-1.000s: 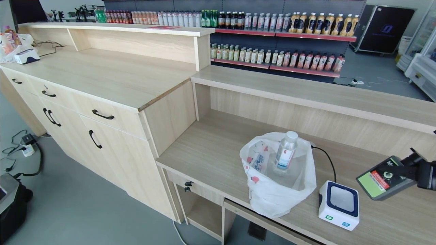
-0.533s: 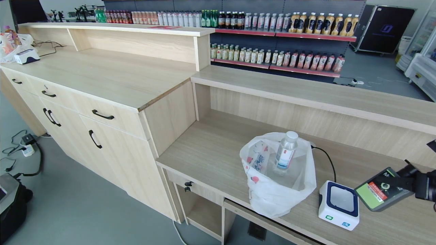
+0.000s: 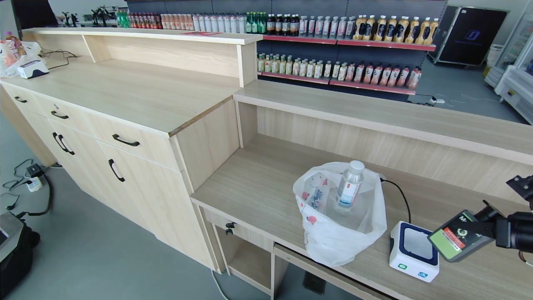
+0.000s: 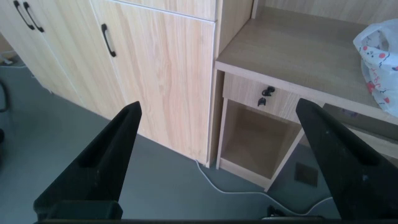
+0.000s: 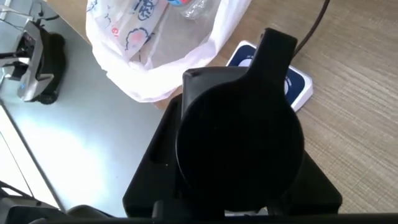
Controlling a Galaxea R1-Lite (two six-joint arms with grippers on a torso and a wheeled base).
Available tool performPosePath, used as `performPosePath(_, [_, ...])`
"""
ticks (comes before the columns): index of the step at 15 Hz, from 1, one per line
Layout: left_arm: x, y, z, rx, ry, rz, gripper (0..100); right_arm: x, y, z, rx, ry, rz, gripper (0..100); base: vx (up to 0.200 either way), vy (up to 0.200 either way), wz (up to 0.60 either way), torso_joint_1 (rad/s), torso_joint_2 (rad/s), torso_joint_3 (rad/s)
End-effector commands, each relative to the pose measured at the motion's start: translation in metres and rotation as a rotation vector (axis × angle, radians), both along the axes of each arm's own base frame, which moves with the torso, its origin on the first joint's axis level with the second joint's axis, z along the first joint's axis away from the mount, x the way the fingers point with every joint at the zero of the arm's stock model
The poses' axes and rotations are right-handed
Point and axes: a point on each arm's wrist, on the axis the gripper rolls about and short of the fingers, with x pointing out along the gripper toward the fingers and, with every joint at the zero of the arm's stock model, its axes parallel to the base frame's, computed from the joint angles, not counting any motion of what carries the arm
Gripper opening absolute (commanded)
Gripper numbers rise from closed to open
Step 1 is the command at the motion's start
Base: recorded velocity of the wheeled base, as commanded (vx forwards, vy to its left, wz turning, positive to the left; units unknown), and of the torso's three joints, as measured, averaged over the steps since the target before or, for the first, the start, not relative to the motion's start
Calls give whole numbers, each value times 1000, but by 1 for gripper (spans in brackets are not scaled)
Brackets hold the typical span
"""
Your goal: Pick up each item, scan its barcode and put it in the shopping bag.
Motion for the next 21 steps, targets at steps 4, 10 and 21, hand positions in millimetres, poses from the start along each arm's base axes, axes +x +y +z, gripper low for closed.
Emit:
performPosePath(4, [0, 0, 0, 0, 0, 0, 100, 16, 3, -13, 14, 6, 44, 0, 0, 0, 0, 0, 0, 0])
performPosePath(10, [0, 0, 0, 0, 0, 0, 100, 25, 16, -17, 16, 18, 104, 0, 0, 0, 0, 0, 0, 0])
performPosePath(21, [0, 0, 0, 0, 0, 0, 100, 41, 16, -21, 8, 20, 119, 0, 0, 0, 0, 0, 0, 0])
